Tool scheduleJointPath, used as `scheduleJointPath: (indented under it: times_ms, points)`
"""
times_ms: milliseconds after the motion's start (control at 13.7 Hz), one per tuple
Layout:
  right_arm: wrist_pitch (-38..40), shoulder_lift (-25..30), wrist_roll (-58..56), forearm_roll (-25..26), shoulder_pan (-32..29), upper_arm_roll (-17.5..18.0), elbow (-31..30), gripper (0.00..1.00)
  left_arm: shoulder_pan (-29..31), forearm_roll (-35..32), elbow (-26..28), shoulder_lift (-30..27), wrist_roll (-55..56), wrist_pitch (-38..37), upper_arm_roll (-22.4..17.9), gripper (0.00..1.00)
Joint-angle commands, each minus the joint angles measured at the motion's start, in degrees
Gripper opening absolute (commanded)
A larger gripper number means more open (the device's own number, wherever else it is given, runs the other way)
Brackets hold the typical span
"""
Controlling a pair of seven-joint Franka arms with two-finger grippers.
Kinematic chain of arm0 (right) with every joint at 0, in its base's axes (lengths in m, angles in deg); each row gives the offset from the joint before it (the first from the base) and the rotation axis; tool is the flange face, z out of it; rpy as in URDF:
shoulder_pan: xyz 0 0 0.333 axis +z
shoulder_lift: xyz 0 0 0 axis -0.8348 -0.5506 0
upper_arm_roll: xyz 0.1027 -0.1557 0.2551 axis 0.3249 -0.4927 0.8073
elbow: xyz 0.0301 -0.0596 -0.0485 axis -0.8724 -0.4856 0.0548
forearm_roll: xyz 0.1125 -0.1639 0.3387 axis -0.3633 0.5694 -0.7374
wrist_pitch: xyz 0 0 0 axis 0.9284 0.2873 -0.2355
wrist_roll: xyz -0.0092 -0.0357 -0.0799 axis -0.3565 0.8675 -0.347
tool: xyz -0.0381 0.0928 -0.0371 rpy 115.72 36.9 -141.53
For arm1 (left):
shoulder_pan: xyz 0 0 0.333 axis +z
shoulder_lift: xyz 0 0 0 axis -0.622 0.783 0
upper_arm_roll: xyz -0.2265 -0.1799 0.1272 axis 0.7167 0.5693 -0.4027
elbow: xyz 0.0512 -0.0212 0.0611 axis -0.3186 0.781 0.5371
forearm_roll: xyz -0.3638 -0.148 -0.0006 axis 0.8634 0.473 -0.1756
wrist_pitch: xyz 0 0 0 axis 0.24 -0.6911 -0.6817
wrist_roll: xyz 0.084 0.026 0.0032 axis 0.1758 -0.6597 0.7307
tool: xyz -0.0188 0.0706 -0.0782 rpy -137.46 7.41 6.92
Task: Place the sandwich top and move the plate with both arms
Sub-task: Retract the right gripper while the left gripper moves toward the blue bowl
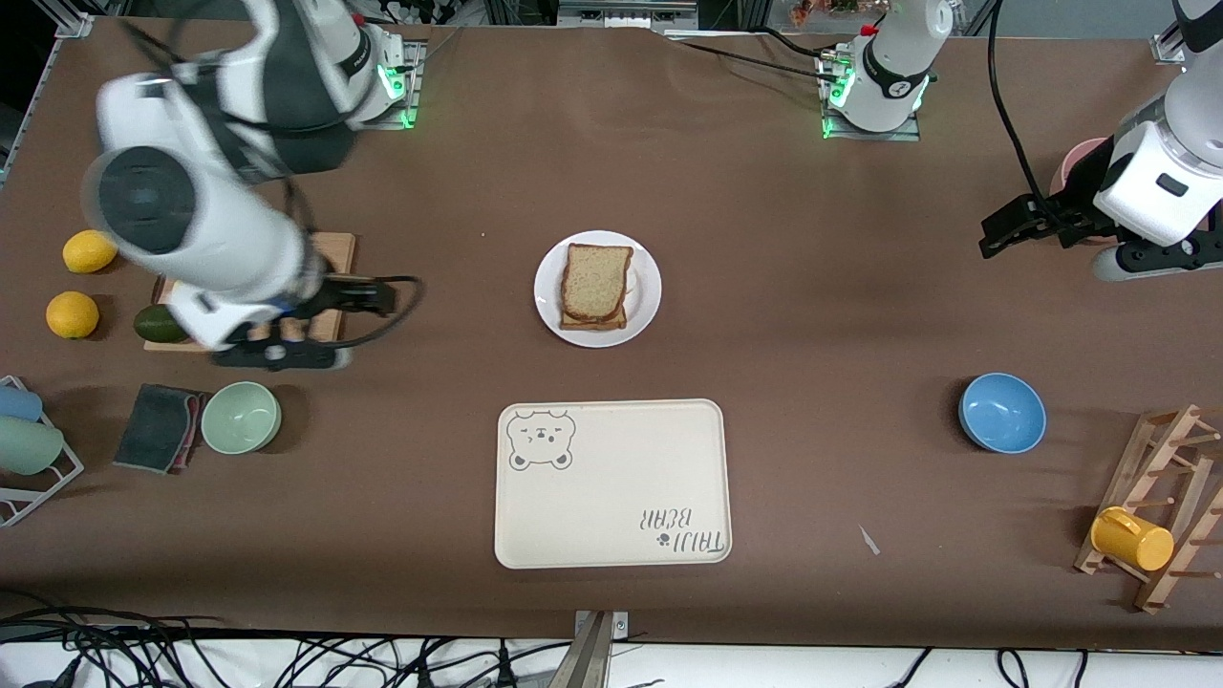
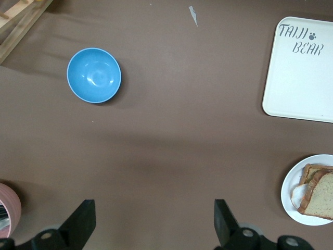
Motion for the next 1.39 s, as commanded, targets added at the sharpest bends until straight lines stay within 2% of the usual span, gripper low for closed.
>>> scheduleJointPath:
  times_ms: [0, 73, 146, 292, 438, 657, 803, 949, 1095, 1314]
  points:
    - [4.2, 2.9, -11.9, -5.7, 0.4, -8.9, -1.3, 1.00, -0.1, -2.1, -1.3, 1.0, 0.3, -1.2, 0.4, 1.00]
    - [4.9, 3.6, -15.1, -5.9, 0.3, -10.7, -1.2, 1.00, -0.1, -2.1, -1.4, 1.6, 0.3, -1.2, 0.4, 1.00]
    - [4.5, 4.6, -16.5, -5.4, -0.8, -10.8, -2.1, 1.00, 0.0, -2.3, -1.4, 2.1, 0.3, -1.2, 0.3, 1.00]
    - [2.4, 7.3, -16.5, -3.4, -4.1, -8.9, -4.3, 1.00, -0.3, -5.0, -1.2, 3.1, 0.2, -1.1, 0.5, 1.00]
    - [1.2, 9.8, -16.5, -0.7, -8.9, -4.9, -6.3, 1.00, -0.7, -5.3, -1.0, 4.5, 0.2, -0.9, 0.5, 1.00]
    - [-4.1, 15.0, -15.8, 3.6, -14.9, 3.1, -13.3, 1.00, -1.0, -5.2, -1.0, 8.2, 0.1, -0.3, 0.7, 1.00]
    - [-7.9, 18.6, -15.8, 3.8, -19.4, 6.5, -18.3, 1.00, -1.3, -4.6, -0.8, 10.8, 0.0, 0.6, 1.1, 1.00]
    - [-8.7, 20.7, -16.7, 3.6, -24.4, 9.2, -19.5, 1.00, -1.4, -3.7, -0.8, 13.1, -1.3, 0.7, 1.4, 1.00]
    - [-8.6, 23.2, -16.0, 3.2, -25.3, 9.3, -19.7, 1.00, -1.5, -1.8, -0.7, 15.5, -2.1, 1.9, 1.4, 1.00]
    - [-7.9, 23.4, -16.0, 3.8, -26.0, 9.3, -19.5, 1.00, -1.5, 0.1, -0.7, 19.1, -4.2, 4.6, 1.4, 1.00]
